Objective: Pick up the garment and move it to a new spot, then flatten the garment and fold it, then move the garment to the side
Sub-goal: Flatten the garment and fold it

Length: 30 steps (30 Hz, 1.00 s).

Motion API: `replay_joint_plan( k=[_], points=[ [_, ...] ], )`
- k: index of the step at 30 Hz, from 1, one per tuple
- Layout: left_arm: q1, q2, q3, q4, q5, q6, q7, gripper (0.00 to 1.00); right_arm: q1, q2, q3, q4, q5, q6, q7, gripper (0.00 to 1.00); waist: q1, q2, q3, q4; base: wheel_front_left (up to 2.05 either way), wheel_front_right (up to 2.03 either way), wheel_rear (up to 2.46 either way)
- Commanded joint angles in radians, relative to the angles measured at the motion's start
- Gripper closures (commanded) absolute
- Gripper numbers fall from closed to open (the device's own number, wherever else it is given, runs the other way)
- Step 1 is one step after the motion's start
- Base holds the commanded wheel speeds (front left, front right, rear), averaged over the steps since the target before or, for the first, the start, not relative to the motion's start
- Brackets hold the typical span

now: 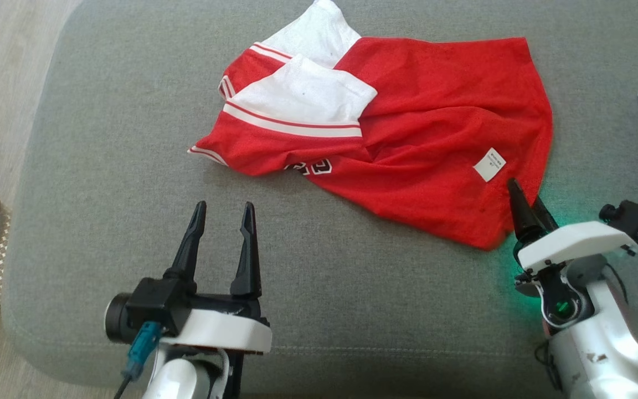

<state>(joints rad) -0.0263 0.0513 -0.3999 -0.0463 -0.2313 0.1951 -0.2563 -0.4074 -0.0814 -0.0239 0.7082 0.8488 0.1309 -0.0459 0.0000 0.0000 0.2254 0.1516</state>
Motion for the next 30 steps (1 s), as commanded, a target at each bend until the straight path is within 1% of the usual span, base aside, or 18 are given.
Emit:
replay_joint_plan(
  k=[1,2,3,4,5,12,14,16,18,20,21,22,23,24,26,28,30],
  points=[
    [-0.024,-0.001,0.032,-0.039,-0.007,0.004,-0.005,0.0,0.046,0.031,0.049,0.002,0.016,0.0,0.008,0.16,0.0,0.0,0.001,0.0,0.0,0.0,0.0],
    [-0.024,-0.001,0.033,-0.041,-0.007,0.005,-0.005,0.0,0.053,0.031,0.053,-0.003,0.022,0.0,0.004,0.4,0.0,0.0,0.002,-0.001,0.0,0.0,0.0],
    [-0.024,-0.001,0.035,-0.042,-0.006,0.006,-0.005,0.0,0.058,0.031,0.056,-0.007,0.028,0.0,0.002,0.58,0.0,0.0,0.003,-0.003,0.0,0.0,0.0],
    [-0.024,-0.001,0.037,-0.042,-0.006,0.006,-0.005,0.0,0.061,0.031,0.057,-0.011,0.031,0.0,-0.002,0.72,0.0,0.0,0.004,-0.005,0.0,0.0,0.0],
    [-0.024,-0.001,0.039,-0.041,-0.005,0.006,-0.005,0.0,0.064,0.031,0.059,-0.014,0.03,0.0,-0.004,1.0,0.0,0.0,0.004,-0.007,0.0,0.0,0.0],
    [-0.028,-0.001,0.05,-0.045,0.005,0.009,-0.005,0.0,0.077,0.031,0.054,-0.046,0.024,0.0,0.0,1.0,0.0,0.0,0.01,-0.032,0.0,0.0,0.0],
    [-0.039,-0.001,0.063,-0.044,0.008,0.003,-0.005,0.0,0.079,0.031,0.052,-0.059,0.02,0.0,0.004,1.0,0.0,0.0,0.018,-0.044,0.0,0.0,0.0],
    [-0.07,-0.001,0.089,-0.039,0.01,-0.02,-0.005,0.0,0.08,0.031,0.052,-0.076,0.015,0.0,0.012,1.0,0.0,0.0,0.029,-0.057,0.0,0.0,0.0],
    [-0.126,0.009,0.117,-0.028,0.009,-0.065,-0.005,0.0,0.08,0.031,0.048,-0.094,0.004,0.0,0.016,1.0,0.0,0.0,0.042,-0.068,0.0,0.0,0.0],
    [-0.202,0.048,0.129,0.007,0.0,-0.132,-0.005,0.0,0.083,0.031,0.043,-0.114,-0.012,0.0,0.021,1.0,0.0,0.0,0.055,-0.078,0.0,0.0,0.0],
    [-0.247,0.079,0.124,0.032,-0.004,-0.176,0.011,0.0,0.084,0.031,0.04,-0.125,-0.019,0.0,0.024,1.0,0.0,0.0,0.062,-0.083,0.0,0.0,0.0],
    [-0.3,0.116,0.112,0.054,-0.005,-0.227,0.045,0.0,0.087,0.031,0.034,-0.134,-0.027,0.0,0.026,1.0,0.0,0.0,0.068,-0.086,0.0,0.0,0.0],
    [-0.355,0.153,0.103,0.075,-0.003,-0.263,0.09,0.0,0.09,0.031,0.028,-0.143,-0.037,0.0,0.028,1.0,0.0,0.0,0.075,-0.089,0.0,0.0,0.0],
    [-0.411,0.189,0.091,0.097,-0.008,-0.288,0.147,0.0,0.092,0.031,0.025,-0.152,-0.047,0.0,0.033,1.0,0.0,0.0,0.082,-0.093,0.0,0.0,0.0],
    [-0.518,0.245,0.06,0.139,-0.053,-0.316,0.273,0.0,0.095,0.031,0.024,-0.173,-0.07,0.0,0.045,1.0,0.0,0.0,0.102,-0.104,0.0,0.0,0.0],
    [-0.623,0.291,0.027,0.18,-0.12,-0.324,0.388,0.0,0.091,0.031,0.023,-0.198,-0.085,0.0,0.054,1.0,0.0,0.0,0.127,-0.118,0.0,0.0,0.0],
    [-0.718,0.331,-0.043,0.209,-0.207,-0.325,0.483,0.0,0.084,0.031,0.024,-0.219,-0.088,0.0,0.059,1.0,0.0,0.0,0.153,-0.133,0.0,0.0,0.0]
  ],
)
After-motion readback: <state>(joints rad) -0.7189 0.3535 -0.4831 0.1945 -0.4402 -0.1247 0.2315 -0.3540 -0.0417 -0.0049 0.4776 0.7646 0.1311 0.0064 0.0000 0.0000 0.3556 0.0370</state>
